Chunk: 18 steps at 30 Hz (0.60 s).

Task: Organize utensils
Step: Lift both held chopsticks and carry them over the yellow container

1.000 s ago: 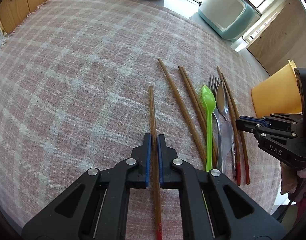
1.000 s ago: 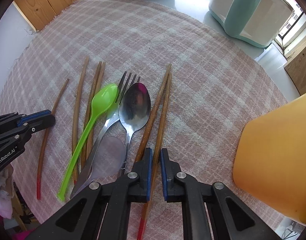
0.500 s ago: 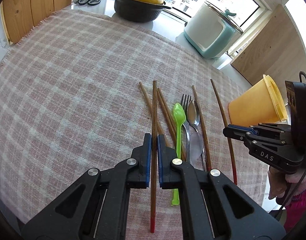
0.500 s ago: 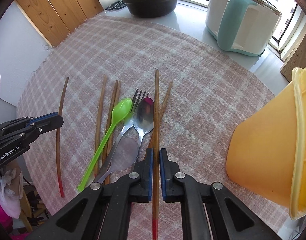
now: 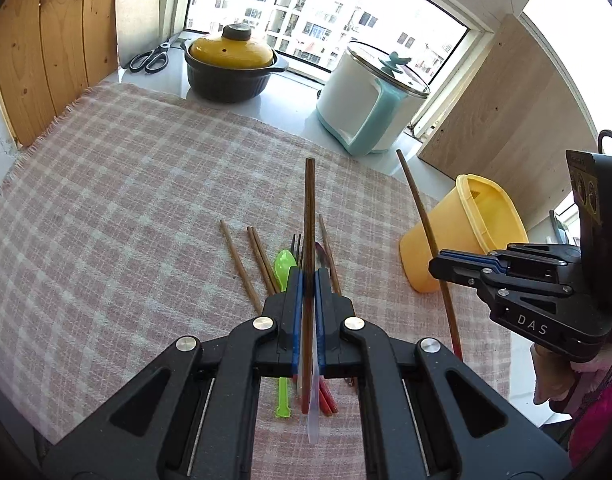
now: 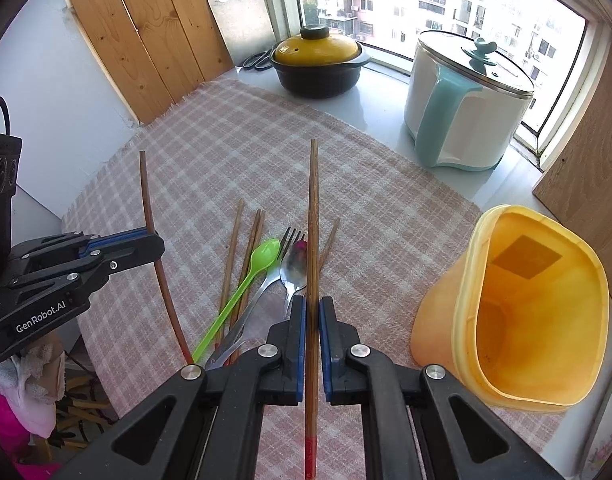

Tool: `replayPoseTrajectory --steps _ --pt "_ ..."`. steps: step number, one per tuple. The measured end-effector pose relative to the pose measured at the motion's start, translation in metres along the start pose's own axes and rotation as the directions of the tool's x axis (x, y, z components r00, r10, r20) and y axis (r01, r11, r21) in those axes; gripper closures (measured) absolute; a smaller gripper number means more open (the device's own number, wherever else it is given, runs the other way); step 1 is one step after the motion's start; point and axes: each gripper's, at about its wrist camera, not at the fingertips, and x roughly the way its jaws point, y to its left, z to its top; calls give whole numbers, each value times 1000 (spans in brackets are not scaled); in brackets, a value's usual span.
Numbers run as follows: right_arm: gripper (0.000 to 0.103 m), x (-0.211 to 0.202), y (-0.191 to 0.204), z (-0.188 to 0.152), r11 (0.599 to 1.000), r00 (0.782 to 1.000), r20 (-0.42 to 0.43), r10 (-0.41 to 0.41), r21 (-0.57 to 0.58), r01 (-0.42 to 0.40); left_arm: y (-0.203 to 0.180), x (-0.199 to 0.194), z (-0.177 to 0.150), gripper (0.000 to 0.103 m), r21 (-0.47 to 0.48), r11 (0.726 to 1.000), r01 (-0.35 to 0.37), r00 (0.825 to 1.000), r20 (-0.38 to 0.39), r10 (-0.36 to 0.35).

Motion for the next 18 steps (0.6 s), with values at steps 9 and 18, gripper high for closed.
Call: replayPoseTrajectory --steps 9,18 --pt "99 -34 -9 20 999 998 60 24 -43 -22 -39 -18 29 100 29 999 20 998 60 -21" --pt "99 -58 -37 43 998 993 111 38 -60 -31 -76 -25 59 100 58 998 30 993 111 -36"
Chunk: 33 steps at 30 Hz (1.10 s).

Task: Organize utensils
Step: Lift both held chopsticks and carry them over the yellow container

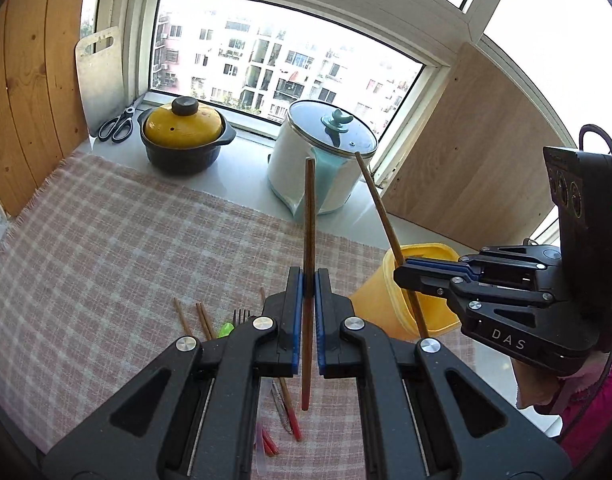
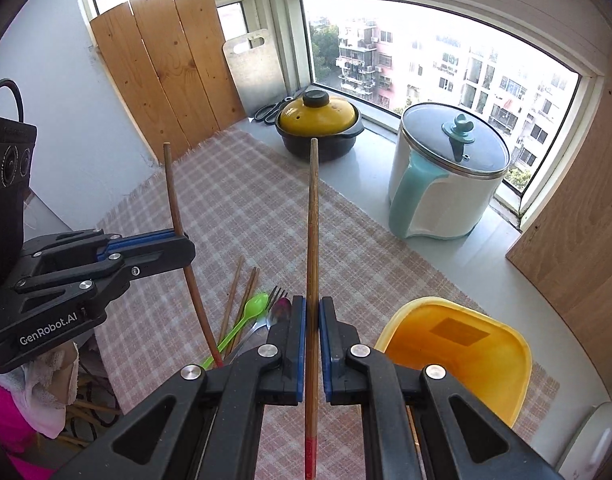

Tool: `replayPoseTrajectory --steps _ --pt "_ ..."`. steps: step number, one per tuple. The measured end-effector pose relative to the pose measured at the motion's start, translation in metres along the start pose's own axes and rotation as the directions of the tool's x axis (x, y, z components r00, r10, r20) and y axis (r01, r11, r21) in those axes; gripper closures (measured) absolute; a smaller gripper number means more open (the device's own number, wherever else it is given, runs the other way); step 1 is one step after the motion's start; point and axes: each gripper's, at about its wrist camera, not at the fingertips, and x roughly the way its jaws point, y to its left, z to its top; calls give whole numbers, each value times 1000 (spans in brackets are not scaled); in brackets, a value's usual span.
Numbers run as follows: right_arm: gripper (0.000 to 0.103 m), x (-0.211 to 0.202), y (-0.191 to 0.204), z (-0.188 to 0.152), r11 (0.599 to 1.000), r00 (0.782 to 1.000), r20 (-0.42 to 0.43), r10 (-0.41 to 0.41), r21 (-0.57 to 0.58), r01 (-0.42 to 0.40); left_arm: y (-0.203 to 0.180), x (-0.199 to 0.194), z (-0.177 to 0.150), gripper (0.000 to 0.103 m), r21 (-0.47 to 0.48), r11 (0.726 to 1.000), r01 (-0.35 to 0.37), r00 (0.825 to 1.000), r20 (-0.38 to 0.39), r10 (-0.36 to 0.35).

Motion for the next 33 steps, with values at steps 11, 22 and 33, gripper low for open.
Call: replayPoseTrajectory --steps 11,22,33 --pt "99 -17 -47 25 999 998 45 -40 0 40 -44 10 47 100 13 999 40 998 43 -40" --pt "99 -8 -99 27 997 997 37 -71 41 70 -81 18 84 100 28 997 69 995 63 -71" --pt "99 -1 -120 17 996 997 31 -76 59 74 -113 59 83 100 58 995 82 997 3 -82"
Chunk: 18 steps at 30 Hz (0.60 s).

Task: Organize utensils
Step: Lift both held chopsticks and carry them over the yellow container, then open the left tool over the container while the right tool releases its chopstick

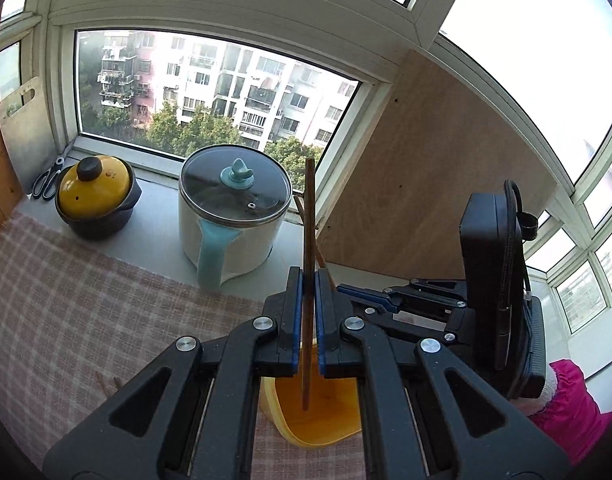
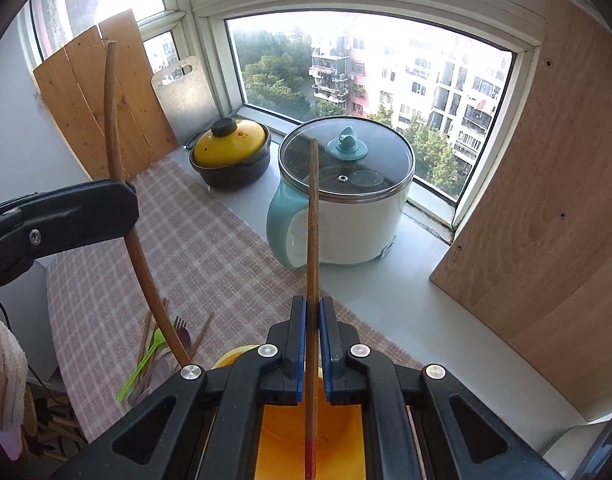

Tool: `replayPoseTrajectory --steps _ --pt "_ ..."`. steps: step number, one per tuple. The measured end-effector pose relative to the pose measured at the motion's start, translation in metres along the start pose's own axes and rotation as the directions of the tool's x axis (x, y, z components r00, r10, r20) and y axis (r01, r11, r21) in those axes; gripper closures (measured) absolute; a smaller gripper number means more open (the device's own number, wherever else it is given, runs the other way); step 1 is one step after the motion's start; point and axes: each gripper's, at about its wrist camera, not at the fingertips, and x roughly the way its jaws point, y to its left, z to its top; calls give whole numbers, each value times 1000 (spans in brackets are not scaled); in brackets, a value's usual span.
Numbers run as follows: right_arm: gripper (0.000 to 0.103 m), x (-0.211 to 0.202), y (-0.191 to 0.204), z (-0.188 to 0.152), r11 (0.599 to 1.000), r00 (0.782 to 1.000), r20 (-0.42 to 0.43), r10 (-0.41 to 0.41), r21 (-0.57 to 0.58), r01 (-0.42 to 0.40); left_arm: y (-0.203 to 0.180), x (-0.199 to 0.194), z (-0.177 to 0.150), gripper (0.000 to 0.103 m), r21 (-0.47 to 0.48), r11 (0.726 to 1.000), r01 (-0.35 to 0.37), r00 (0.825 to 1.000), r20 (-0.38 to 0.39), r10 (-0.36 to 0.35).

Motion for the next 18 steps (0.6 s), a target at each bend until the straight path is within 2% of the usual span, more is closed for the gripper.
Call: replayPoseTrajectory --steps 8,18 --pt "99 11 -8 -7 1000 1000 -9 4 25 -4 3 28 -13 100 -13 1000 -12 999 -50 12" --pt "99 16 -13 -17 998 1000 -3 -13 53 14 10 39 -36 100 -13 999 -48 996 -82 47"
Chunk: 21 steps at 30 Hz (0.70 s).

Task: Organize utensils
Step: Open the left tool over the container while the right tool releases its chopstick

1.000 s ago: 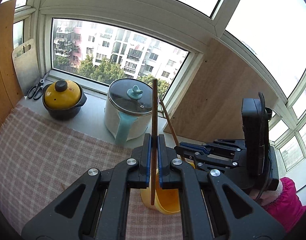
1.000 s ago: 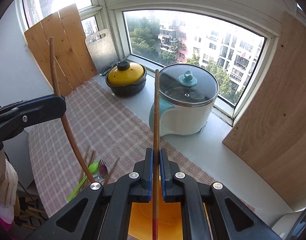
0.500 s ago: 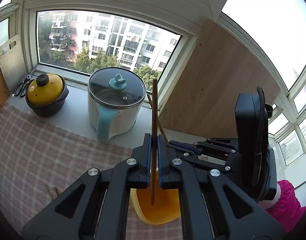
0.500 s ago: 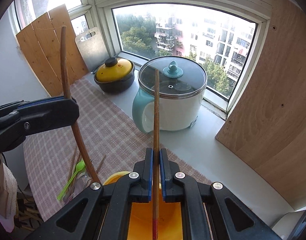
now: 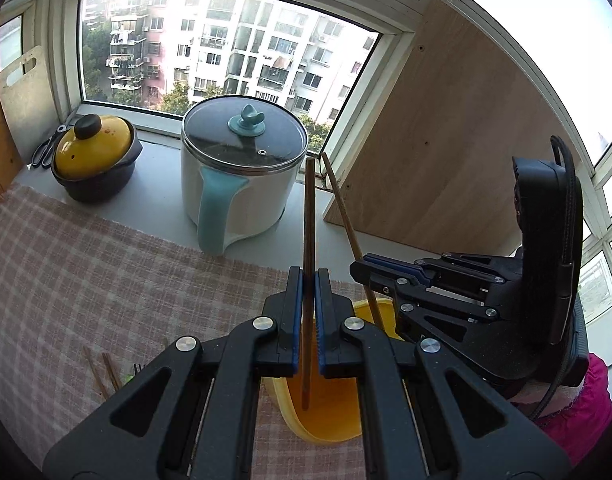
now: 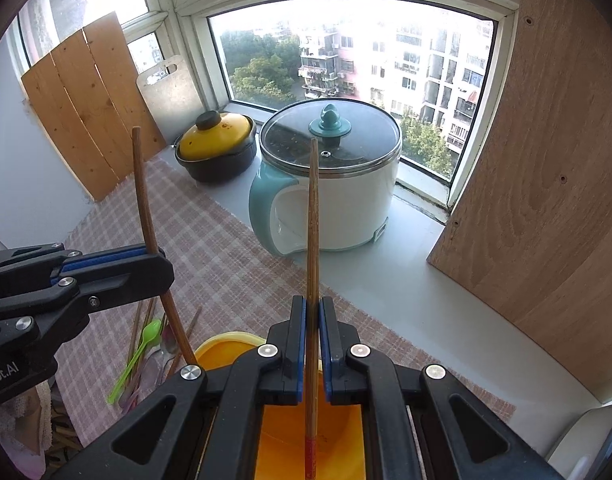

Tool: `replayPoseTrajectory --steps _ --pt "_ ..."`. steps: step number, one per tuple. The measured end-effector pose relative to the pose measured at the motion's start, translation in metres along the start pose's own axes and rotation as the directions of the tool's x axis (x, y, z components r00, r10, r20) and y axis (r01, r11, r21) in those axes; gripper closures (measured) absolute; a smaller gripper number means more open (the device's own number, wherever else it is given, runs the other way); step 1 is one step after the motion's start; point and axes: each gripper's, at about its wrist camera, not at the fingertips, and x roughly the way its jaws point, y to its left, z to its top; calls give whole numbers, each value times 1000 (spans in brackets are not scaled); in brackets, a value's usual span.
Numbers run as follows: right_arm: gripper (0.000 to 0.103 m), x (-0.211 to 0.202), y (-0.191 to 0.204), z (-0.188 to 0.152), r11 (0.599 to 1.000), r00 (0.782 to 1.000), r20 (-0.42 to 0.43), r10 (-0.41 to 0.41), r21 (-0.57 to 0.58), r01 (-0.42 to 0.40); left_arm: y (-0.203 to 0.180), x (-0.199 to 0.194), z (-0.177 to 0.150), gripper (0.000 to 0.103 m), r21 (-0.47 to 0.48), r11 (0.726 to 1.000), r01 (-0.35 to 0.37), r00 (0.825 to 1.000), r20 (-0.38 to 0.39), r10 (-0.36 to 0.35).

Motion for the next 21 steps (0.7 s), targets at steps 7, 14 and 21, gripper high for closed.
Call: replayPoseTrajectory --steps 7,14,21 --pt "94 0 -2 -7 1000 1000 -9 -15 8 15 1 3 -8 100 -2 1000 2 1000 -20 -2" --pt "79 -10 3 -11 999 999 14 -44 -1 44 1 -4 -11 100 -1 1000 0 1000 -18 0" --pt "77 -21 12 -15 998 998 28 -62 -2 63 1 -21 -16 99 8 1000 4 1000 4 -4"
